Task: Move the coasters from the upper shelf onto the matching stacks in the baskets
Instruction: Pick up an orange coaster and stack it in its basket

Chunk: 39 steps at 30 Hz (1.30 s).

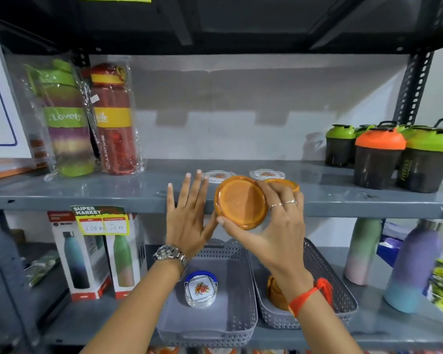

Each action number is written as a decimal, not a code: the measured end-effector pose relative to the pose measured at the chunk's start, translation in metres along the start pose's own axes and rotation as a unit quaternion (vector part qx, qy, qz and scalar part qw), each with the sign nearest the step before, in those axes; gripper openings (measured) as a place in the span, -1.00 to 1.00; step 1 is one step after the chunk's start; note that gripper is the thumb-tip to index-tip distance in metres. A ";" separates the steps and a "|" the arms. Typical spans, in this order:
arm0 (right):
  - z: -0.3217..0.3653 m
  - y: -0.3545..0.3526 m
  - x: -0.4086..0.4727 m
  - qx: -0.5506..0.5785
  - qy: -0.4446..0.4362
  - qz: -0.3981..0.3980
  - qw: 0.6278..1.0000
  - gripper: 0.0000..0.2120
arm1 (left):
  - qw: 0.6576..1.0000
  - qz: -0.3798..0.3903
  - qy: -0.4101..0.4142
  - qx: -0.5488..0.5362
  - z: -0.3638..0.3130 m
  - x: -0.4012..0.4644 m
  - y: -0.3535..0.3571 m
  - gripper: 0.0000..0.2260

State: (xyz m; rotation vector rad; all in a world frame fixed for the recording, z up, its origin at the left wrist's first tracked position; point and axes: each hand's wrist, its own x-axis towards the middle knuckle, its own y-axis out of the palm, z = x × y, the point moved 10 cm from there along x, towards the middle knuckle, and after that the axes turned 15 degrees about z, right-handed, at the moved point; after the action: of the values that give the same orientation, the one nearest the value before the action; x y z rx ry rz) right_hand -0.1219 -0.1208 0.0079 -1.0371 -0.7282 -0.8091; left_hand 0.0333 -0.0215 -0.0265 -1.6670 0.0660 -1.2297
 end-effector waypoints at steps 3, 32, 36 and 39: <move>-0.028 0.019 -0.029 0.005 0.027 0.030 0.999 -0.17 | 0.999 -0.015 -0.021 0.030 0.000 -0.001 0.002 -0.39; -0.307 0.174 -0.167 -0.169 0.462 0.427 0.759 -0.45 | 0.994 -0.098 -0.028 0.033 0.001 -0.003 0.002 -0.50; -0.306 0.179 -0.174 -0.200 0.455 0.471 0.728 -0.41 | 0.994 -0.097 -0.030 0.036 0.001 -0.003 0.001 -0.50; -0.293 0.172 -0.165 -0.187 0.460 0.424 0.758 -0.42 | 0.995 -0.092 -0.029 0.038 0.000 -0.003 0.002 -0.49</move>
State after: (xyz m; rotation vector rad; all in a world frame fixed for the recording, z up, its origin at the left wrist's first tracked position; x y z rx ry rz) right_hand -0.0199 -0.3075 -0.3048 -1.0068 0.7652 -0.5360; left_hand 0.0332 -0.0206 -0.0296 -1.6686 -0.1711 -1.3034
